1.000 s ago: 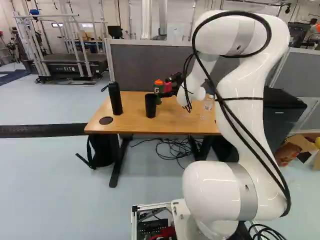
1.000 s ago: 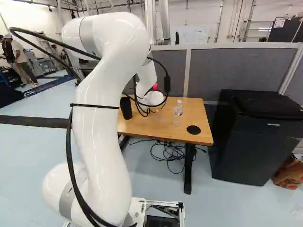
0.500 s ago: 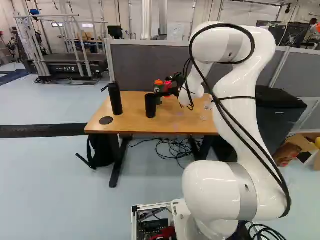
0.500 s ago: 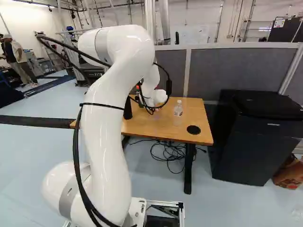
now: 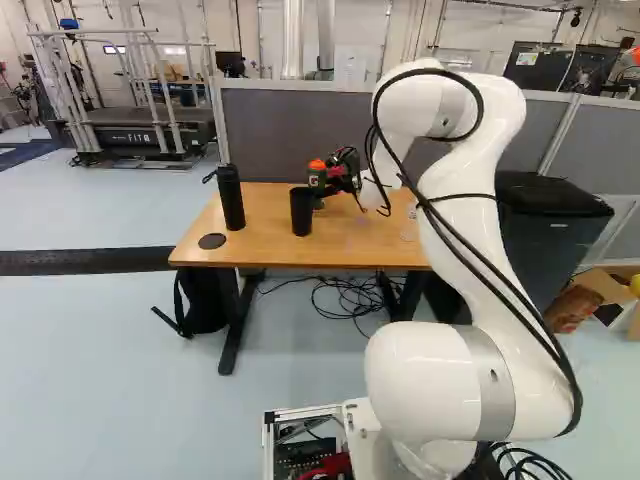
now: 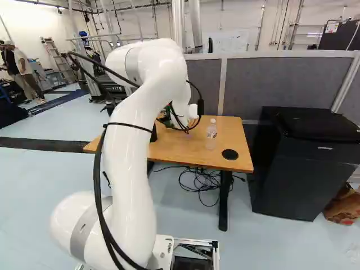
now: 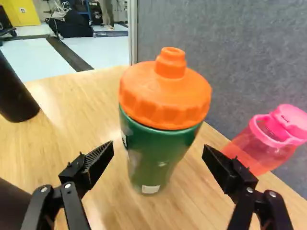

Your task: Pick up the green bottle from the table

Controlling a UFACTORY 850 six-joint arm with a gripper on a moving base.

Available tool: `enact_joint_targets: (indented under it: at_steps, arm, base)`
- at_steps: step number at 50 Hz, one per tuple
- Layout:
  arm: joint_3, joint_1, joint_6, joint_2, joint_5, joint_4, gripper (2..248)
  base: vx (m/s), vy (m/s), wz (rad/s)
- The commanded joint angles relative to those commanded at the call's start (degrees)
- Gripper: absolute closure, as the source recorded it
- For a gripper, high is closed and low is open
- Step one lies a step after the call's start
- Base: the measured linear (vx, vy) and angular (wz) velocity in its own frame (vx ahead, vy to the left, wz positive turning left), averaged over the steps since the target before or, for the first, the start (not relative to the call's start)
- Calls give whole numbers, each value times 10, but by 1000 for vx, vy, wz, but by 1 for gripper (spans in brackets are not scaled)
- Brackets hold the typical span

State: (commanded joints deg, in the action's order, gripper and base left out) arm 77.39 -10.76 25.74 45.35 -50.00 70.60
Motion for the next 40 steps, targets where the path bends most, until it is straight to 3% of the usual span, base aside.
enact_joint_targets:
  at_steps: [24, 25, 29, 30, 34, 35, 40]
  arm:
    - [25, 10, 0, 16, 0, 3, 4]
    - [25, 10, 0, 16, 0, 3, 36]
    - [25, 10, 0, 16, 0, 3, 36]
    - [25, 10, 0, 16, 0, 3, 75]
    - [25, 10, 0, 16, 0, 3, 75]
    - [25, 10, 0, 16, 0, 3, 113]
    - [25, 10, 0, 16, 0, 3, 113]
  base:
    - [0, 0, 0]
    - [0, 0, 0]
    - [0, 0, 0]
    - [0, 0, 0]
    - [0, 0, 0]
    - [0, 0, 0]
    - [0, 0, 0]
